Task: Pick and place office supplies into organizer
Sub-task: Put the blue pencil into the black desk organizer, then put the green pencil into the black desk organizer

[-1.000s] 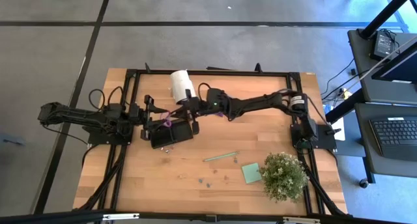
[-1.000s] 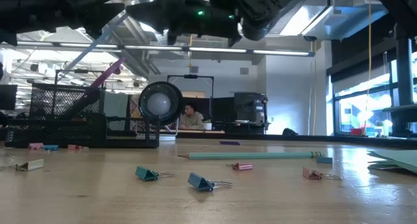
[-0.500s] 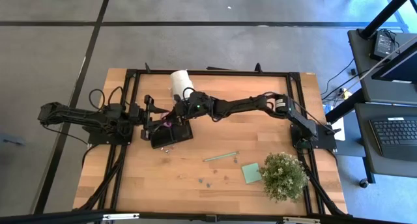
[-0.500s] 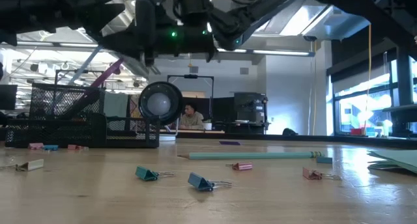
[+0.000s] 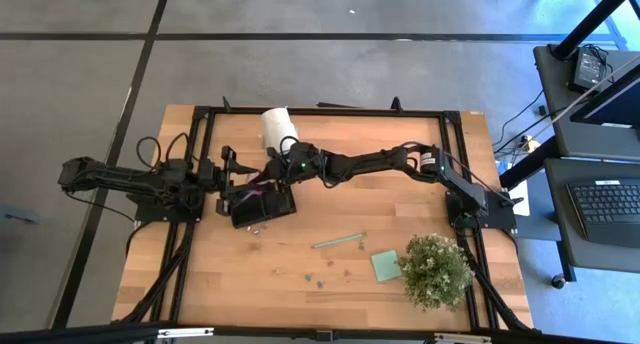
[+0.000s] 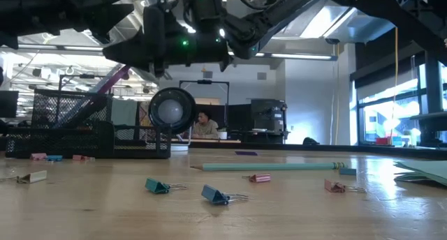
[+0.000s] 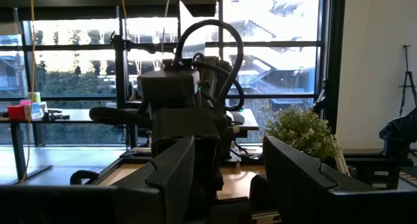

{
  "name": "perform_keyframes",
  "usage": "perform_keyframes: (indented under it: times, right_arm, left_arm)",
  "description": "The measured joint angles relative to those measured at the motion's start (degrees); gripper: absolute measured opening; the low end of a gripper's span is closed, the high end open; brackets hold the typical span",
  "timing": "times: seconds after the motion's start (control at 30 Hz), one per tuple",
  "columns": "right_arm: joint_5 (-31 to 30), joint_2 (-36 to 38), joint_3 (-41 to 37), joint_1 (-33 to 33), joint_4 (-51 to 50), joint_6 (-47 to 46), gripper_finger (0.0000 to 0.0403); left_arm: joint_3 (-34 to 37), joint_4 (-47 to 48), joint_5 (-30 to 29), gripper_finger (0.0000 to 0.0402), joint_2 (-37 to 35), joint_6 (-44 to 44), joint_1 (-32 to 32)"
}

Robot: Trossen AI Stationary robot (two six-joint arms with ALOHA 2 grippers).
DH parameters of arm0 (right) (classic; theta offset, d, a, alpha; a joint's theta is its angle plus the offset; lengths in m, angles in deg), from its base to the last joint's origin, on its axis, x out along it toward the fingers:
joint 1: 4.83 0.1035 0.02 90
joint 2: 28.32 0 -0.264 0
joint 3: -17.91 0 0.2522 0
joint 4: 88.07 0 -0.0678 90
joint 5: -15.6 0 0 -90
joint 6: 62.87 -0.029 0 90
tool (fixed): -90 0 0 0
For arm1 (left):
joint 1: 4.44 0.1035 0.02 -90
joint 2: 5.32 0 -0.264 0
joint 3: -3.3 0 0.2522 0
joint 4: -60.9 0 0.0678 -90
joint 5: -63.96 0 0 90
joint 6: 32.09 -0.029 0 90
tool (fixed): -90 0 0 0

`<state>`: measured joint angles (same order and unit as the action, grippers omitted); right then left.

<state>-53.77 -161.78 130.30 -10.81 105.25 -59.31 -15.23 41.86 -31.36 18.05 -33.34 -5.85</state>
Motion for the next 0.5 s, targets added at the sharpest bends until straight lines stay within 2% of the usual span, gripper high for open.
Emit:
perform_keyframes:
  times: [0.17,0.5]
  right_arm:
    - [0.00,0.00,0.00,0.00,-0.86,0.00,0.0096]
    - [0.00,2.16,-0.04,-0.29,-4.69,0.07,0.0100]
  left_arm:
    - [0.00,0.01,0.02,0.0178,0.00,0.00,0.00]
    - [0.00,0.01,0.02,0.0178,0.01,0.00,0.00]
